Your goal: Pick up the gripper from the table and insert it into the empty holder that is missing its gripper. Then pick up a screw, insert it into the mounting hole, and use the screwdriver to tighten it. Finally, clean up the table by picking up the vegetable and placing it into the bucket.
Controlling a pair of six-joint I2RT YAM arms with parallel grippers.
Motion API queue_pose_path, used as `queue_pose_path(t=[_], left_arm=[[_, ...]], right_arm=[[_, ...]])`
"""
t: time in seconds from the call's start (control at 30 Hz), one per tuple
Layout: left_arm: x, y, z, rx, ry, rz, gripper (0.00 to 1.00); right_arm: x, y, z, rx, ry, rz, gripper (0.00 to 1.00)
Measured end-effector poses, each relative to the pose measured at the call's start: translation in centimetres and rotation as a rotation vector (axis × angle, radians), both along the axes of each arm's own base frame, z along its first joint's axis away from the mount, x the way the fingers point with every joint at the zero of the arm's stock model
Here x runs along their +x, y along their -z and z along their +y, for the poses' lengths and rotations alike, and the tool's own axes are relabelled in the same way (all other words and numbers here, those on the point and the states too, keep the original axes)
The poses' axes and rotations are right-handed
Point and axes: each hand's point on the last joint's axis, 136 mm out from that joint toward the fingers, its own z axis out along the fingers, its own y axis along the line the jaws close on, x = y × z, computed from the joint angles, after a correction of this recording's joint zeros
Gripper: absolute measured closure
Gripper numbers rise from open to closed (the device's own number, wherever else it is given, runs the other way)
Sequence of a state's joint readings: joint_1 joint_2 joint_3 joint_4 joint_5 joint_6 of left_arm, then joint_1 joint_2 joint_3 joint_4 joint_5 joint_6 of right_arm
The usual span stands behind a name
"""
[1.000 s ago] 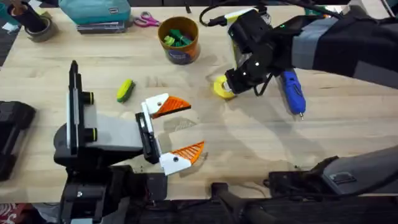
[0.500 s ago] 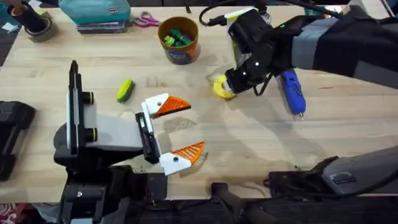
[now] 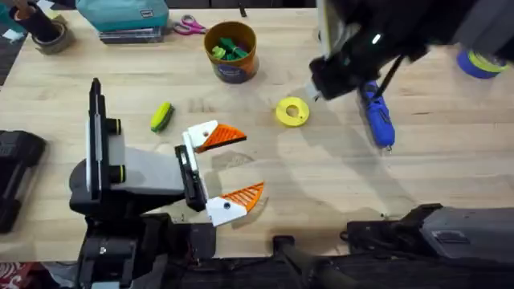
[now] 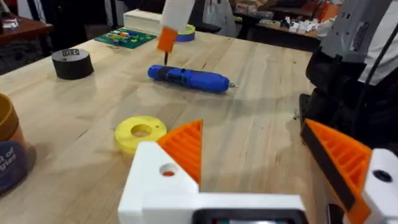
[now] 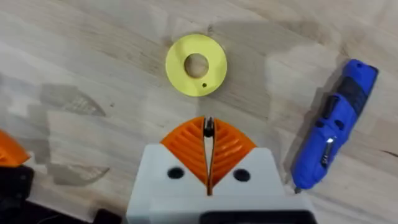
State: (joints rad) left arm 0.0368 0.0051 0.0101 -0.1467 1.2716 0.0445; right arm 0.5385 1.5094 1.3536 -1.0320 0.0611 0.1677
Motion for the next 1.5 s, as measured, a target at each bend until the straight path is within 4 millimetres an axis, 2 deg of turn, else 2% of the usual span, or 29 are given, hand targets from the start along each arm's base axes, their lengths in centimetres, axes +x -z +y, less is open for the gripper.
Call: queue_pose_path(t=[0.3,0.5,0.67,1.03,1.2,1.5], left_arm=[[0.0,0.0,0.0,0.0,0.0,0.0,0.015],[0.0,0.0,0.0,0.0,0.0,0.0,0.015],[0.0,0.0,0.0,0.0,0.0,0.0,0.016],[0.0,0.0,0.0,0.0,0.0,0.0,0.016],[0.0,0.0,0.0,0.0,0.0,0.0,0.015],[0.0,0.0,0.0,0.0,0.0,0.0,0.015]], right_arm=[[0.0,-8.5,0.0,0.034,-0.022,-0.077,0.995],[-0.2,-11.6,-0.2,0.053,-0.041,-0.123,0.995],[-0.5,-12.5,-0.3,0.054,-0.048,-0.13,0.995],[-0.8,-12.5,0.4,0.067,-0.086,-0.127,0.995],[-1.8,-12.4,2.3,0.075,-0.156,-0.119,0.995],[-3.3,-11.9,6.8,0.091,-0.309,-0.131,0.995]])
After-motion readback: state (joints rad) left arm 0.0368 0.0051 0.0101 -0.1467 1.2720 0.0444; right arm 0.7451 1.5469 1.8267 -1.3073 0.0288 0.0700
